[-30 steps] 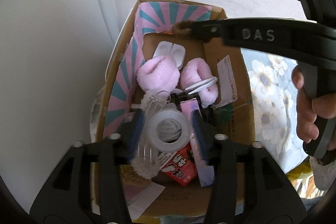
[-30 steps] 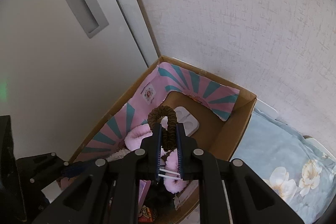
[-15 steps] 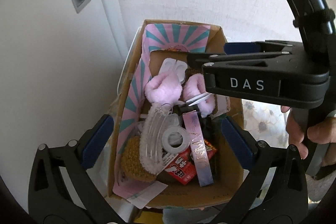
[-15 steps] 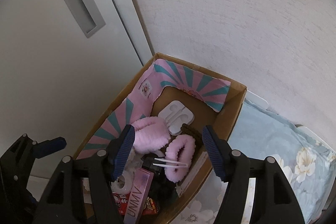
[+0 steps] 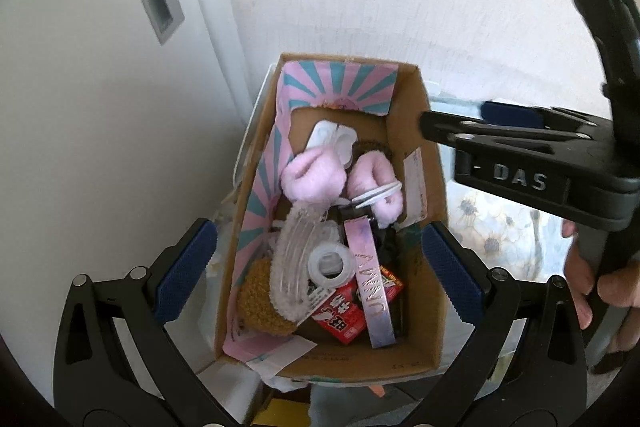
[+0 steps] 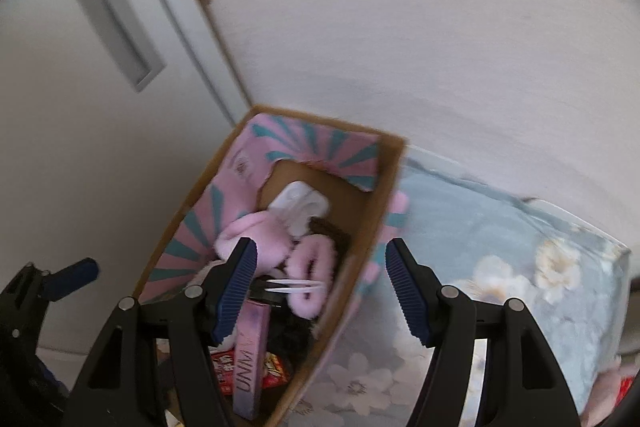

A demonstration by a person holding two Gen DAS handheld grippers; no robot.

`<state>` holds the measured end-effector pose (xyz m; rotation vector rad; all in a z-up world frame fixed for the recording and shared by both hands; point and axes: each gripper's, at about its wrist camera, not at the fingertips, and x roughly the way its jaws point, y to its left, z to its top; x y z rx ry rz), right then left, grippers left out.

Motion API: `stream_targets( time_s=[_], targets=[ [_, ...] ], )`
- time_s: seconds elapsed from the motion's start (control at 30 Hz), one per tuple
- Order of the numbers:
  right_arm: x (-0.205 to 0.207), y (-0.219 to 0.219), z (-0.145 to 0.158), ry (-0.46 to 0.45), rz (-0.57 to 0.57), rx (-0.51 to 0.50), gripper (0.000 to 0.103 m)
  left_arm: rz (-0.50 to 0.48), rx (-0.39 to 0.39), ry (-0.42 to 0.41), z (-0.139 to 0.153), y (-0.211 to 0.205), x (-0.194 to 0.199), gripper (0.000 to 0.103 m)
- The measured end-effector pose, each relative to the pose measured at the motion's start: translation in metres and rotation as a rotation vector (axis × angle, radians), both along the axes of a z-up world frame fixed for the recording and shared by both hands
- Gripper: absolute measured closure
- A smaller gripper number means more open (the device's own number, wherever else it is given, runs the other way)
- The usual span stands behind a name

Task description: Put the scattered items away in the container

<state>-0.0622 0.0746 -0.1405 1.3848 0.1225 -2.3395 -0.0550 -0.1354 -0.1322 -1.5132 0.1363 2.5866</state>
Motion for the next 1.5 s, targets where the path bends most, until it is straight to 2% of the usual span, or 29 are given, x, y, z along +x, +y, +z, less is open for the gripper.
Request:
stream_targets(
  time_s=[0.17,0.3,0.53,0.77,1.13,1.5],
  targets=[
    [0.010,0.030,0.028,0.036,-0.102,0.017,0.040,-0.015,0.028,-0.010,0.025,0.009,-0.001,0.001],
    [0.022,0.063,0.050,0.022,-0.213,0.069,0.040,-0.039,0.051,-0.007,0.047,0.015,0.001,0.001],
    [0.049,0.132,0.085,-0.002,-0.383,0.097,0.040,-0.097,0.084,0.003,0.079,0.031,0.005,0.001],
    [0.079,0.178,0.110,-0.006,-0.497,0.123,0.040,-0.141,0.098,-0.004,0.098,0.052,0.014,0.001],
    [0.118,0.202,0.117,-0.032,-0.544,0.132,0.040,-0.141,0.072,-0.018,0.111,0.062,0.039,0.001],
    [0.130,0.207,0.099,-0.068,-0.542,0.126,0.040,-0.147,0.066,-0.033,0.107,0.065,0.051,0.001]
  ],
)
